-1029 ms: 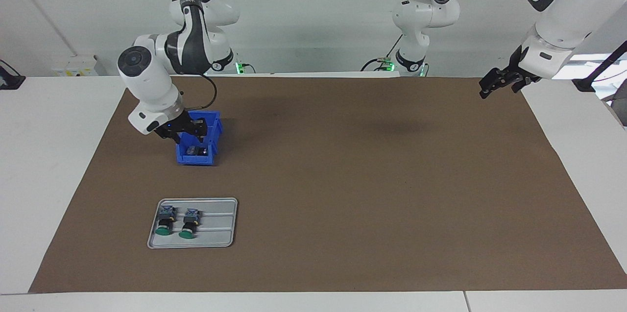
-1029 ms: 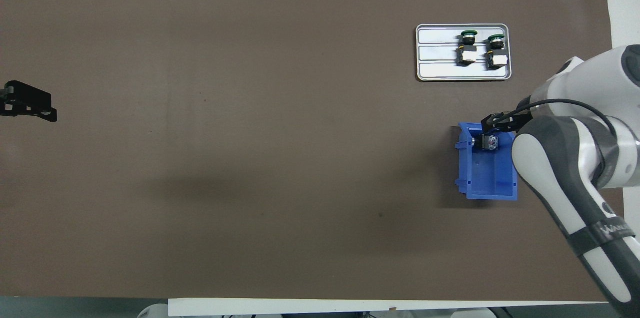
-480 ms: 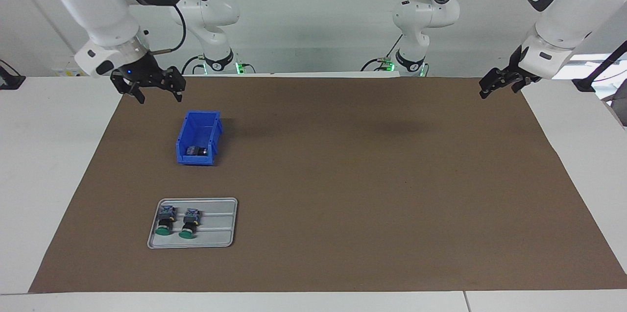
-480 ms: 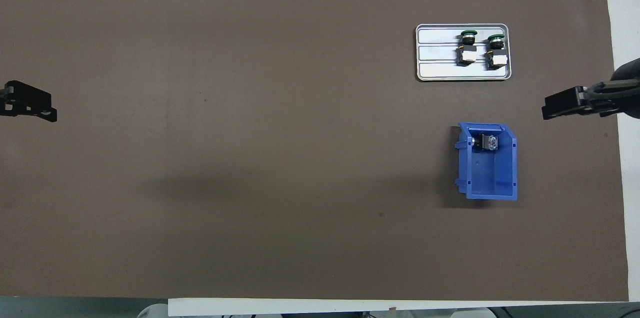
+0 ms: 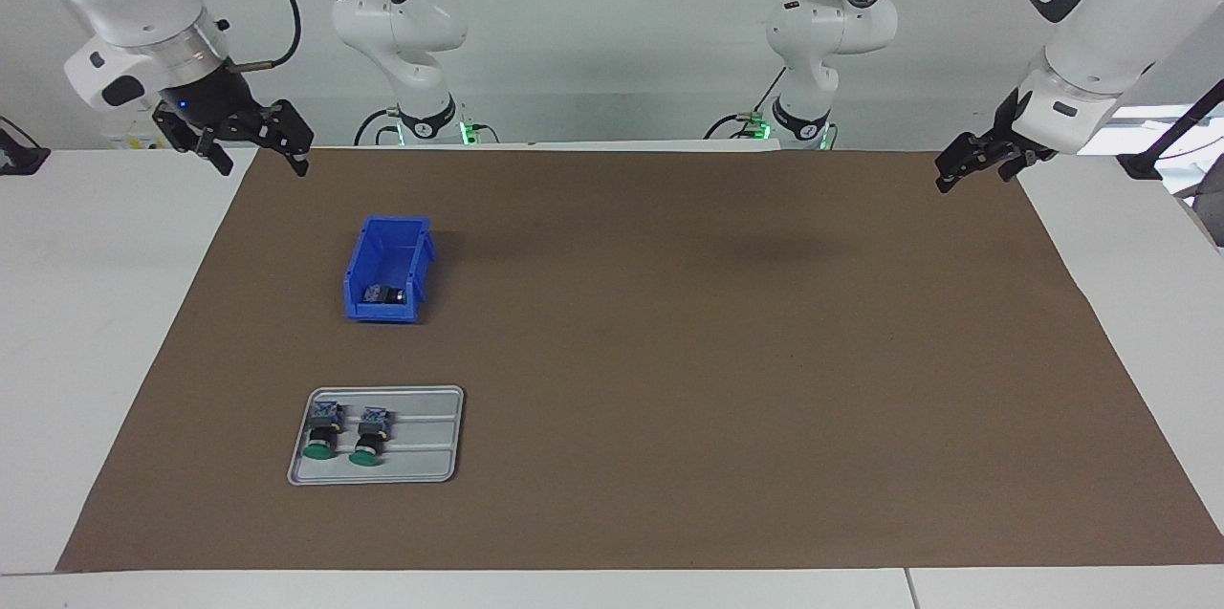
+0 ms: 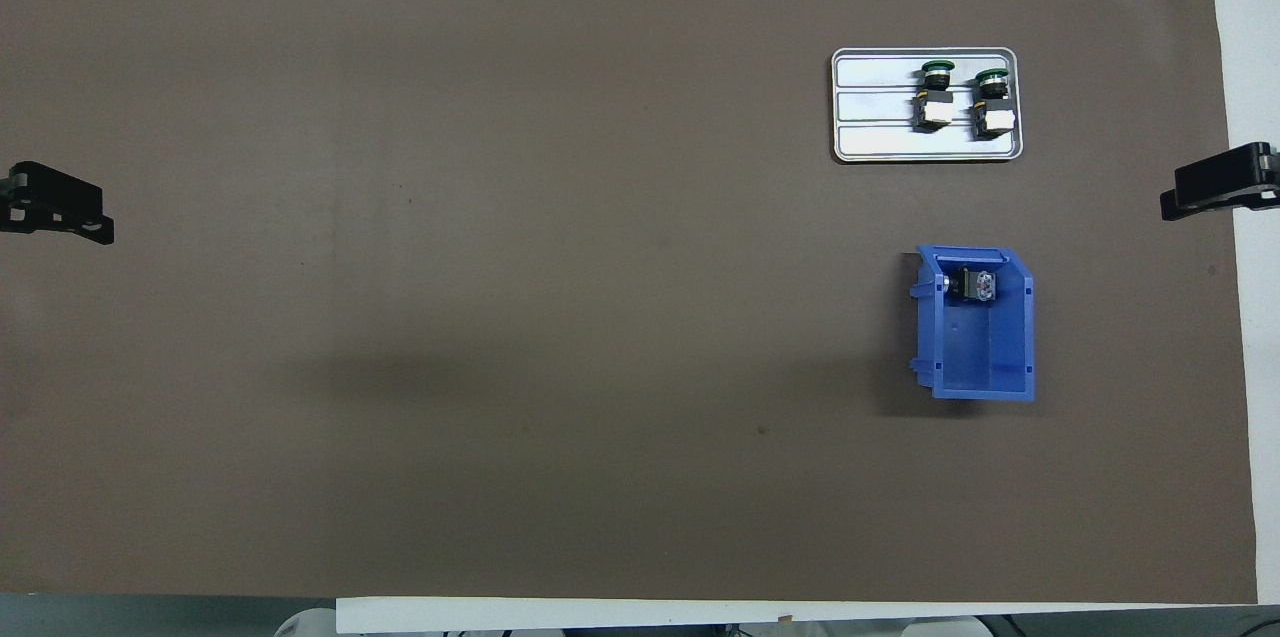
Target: Place and press button with both arms
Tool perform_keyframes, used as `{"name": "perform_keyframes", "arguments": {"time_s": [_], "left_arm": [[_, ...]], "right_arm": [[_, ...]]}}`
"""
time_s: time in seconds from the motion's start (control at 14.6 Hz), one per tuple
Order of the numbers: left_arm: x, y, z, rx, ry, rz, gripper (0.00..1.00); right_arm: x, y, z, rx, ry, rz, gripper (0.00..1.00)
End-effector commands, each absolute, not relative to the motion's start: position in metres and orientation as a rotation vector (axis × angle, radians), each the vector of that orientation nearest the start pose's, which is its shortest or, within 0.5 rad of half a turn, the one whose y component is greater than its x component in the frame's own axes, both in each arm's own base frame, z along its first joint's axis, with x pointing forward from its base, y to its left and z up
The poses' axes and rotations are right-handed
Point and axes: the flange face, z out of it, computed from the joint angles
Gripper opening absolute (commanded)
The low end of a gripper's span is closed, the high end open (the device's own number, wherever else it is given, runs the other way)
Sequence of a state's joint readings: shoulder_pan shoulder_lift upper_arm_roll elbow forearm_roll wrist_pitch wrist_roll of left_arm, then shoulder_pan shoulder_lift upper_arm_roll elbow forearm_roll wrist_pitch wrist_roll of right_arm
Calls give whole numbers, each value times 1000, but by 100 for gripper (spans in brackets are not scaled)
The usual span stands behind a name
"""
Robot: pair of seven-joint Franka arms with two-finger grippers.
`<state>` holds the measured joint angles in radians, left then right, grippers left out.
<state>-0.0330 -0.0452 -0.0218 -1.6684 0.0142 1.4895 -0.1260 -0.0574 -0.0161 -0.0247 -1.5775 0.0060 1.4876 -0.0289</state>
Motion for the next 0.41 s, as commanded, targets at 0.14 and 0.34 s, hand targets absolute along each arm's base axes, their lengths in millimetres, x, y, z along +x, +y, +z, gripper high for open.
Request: {"name": "perform_keyframes", "arguments": {"time_s": [0.14, 0.34], "left_arm": [[525, -28, 600, -3097, -91, 213, 100], [525, -28, 599, -3097, -80, 217, 100]], "right_arm": [[549, -49, 618, -3139, 66, 138, 100], [546, -48, 623, -3140, 63, 126, 100]]}}
